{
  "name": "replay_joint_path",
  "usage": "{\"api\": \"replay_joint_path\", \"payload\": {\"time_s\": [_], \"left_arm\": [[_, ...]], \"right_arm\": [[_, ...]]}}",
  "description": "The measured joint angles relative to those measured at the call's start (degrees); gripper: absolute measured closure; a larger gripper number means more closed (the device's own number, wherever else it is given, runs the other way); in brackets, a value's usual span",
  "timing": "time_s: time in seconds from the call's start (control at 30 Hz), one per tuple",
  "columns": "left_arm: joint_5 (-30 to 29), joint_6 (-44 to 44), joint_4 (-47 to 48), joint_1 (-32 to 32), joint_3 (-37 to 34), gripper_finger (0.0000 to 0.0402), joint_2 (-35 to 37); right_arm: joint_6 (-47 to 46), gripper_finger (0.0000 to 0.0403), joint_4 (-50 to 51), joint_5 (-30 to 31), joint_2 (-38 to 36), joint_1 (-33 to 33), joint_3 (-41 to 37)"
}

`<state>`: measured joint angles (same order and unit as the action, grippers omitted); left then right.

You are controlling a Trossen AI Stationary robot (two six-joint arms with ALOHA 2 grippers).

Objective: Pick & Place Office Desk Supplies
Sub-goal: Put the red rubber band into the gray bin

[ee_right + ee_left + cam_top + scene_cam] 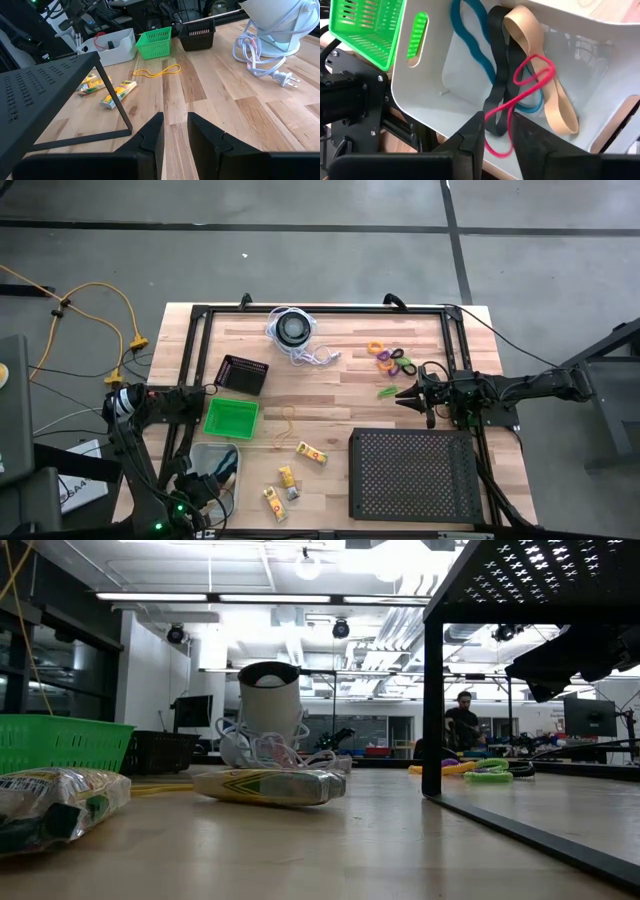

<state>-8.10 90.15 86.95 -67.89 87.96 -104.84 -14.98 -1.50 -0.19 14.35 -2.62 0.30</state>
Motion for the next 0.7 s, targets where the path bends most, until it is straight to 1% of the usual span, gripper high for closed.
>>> {"api": "replay_joint_path", "payload": {"time_s": [0.2, 0.33, 0.5, 0.7], "left_arm": [[-0.1, 0.6, 0.0, 0.8, 0.0, 0.0289, 0.0], [0.2, 0.9, -0.2, 1.2, 0.0, 0.0289, 0.0], [3.0, 0.1, -4.2, 2.2, 0.0, 0.0289, 1.3], [2.1, -0.3, -4.5, 2.7, 0.1, 0.0289, 2.8]], "right_arm": [[0.0, 0.0330, 0.0, 0.0, 0.0, 0.0, 0.0], [0.0, 0.0330, 0.0, 0.0, 0.0, 0.0, 0.0], [0.0, 0.0330, 0.0, 0.0, 0.0, 0.0, 0.0], [0.0, 0.0330, 0.0, 0.0, 0.0, 0.0, 0.0]]}}
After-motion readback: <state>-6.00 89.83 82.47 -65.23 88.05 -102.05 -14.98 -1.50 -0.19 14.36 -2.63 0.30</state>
